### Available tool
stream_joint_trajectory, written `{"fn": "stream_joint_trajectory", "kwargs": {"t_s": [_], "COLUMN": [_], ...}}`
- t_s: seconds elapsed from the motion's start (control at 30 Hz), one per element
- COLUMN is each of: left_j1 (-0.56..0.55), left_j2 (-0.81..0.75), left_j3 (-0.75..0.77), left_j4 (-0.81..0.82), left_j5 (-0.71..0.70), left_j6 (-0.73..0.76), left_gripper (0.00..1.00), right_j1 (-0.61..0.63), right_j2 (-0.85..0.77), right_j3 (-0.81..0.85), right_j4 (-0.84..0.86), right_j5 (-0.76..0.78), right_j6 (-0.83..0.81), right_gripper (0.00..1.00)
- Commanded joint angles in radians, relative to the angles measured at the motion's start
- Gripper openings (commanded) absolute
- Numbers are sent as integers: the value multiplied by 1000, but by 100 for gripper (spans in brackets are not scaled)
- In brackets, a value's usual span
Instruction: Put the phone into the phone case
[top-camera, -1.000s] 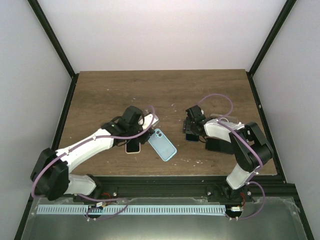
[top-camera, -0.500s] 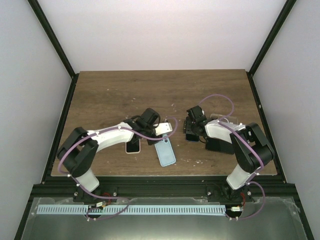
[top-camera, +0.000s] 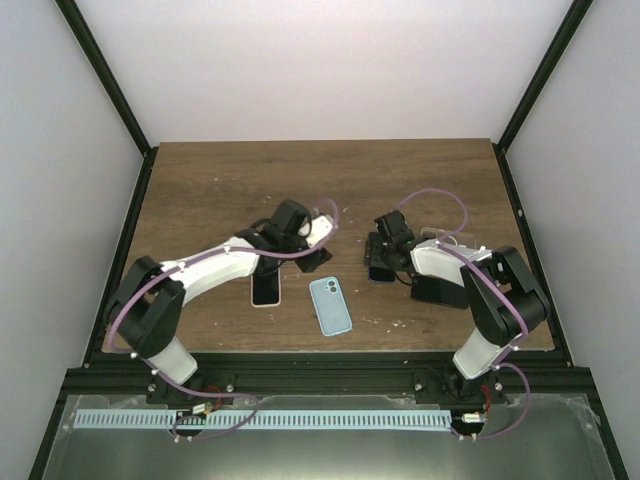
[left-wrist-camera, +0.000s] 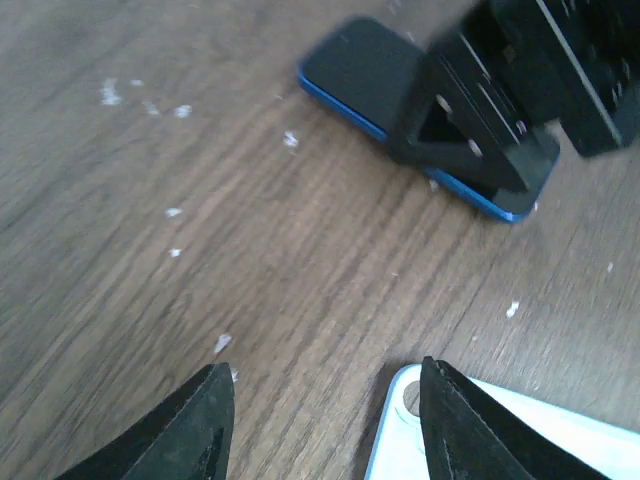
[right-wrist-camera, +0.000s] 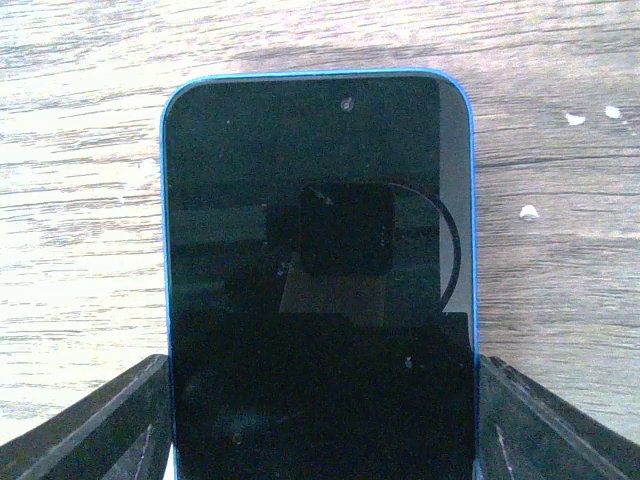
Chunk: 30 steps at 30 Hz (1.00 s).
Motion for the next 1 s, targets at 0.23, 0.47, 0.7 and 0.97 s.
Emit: {"fn": "stream_joint_trajectory", "kwargs": {"t_s": [0.23,0.47,0.7,0.97], "left_j1": [128,191,199,202], "left_j2": [-257,-416,-538,-626], "left_j3": [-132,-208,-301,-354], "left_j4": [-17,-66,-91,-97], "left_j5": [56,88,5,28], "left_j6": [-462,-605,-673,-744], "left_gripper": [85,100,100,99], "right_j1": [12,64,177,346], "right_j2": [-51,-127,-163,-143], "right_j3": [-26,-17,26,82], "right_j4": [-58,-135,-189,-207], "right_j5": [-171,-174,-178,-167], "right_j6": [-3,36,95,196], "right_gripper": [70,70,69,68]}}
